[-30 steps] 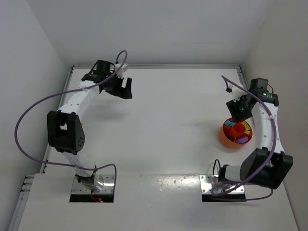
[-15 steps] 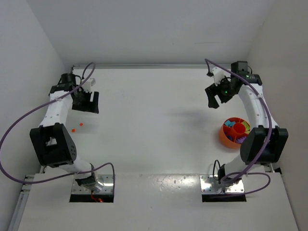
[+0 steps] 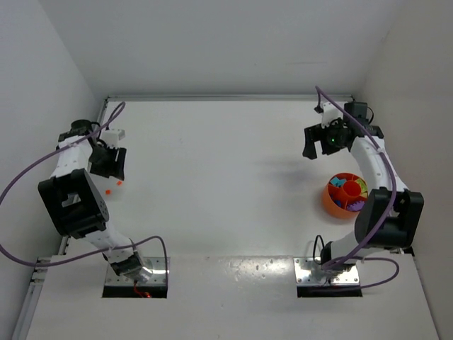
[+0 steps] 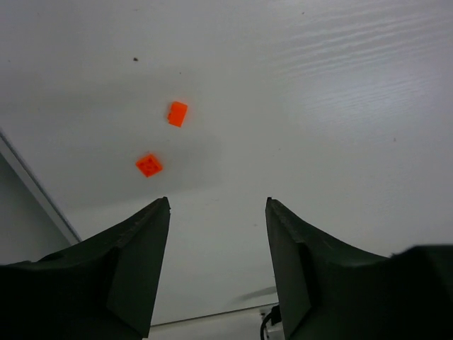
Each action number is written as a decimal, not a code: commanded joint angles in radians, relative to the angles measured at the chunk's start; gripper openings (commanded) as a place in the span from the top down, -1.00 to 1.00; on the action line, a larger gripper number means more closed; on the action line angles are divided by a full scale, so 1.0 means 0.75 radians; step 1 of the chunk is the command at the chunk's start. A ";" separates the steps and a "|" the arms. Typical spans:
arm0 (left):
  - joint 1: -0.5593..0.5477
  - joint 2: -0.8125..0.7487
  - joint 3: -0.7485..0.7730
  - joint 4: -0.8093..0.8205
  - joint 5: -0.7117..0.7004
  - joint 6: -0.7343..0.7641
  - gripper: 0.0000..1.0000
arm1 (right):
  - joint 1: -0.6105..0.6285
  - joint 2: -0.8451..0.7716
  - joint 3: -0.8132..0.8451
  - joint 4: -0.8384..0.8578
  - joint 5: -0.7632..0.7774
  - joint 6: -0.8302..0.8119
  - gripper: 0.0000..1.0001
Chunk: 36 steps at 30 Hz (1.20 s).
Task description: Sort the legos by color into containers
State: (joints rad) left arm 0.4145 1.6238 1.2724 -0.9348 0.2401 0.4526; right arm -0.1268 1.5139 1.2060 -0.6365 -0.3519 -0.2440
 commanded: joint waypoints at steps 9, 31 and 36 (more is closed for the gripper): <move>0.036 0.293 0.032 0.177 -0.089 0.192 -0.06 | 0.014 0.205 0.106 -0.058 -0.228 0.061 -0.76; 0.036 0.561 0.173 0.023 0.052 0.546 -0.04 | 0.028 0.190 -0.007 -0.066 -0.355 0.153 -0.58; 0.036 0.600 0.161 -0.030 0.068 0.609 0.01 | 0.028 0.215 -0.019 -0.078 -0.367 0.141 -0.56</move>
State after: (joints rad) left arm 0.4358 2.0159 1.4139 -0.8764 0.2398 0.8467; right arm -0.1131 1.6604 1.1748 -0.6872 -0.5865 -0.1173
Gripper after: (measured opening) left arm 0.502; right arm 0.786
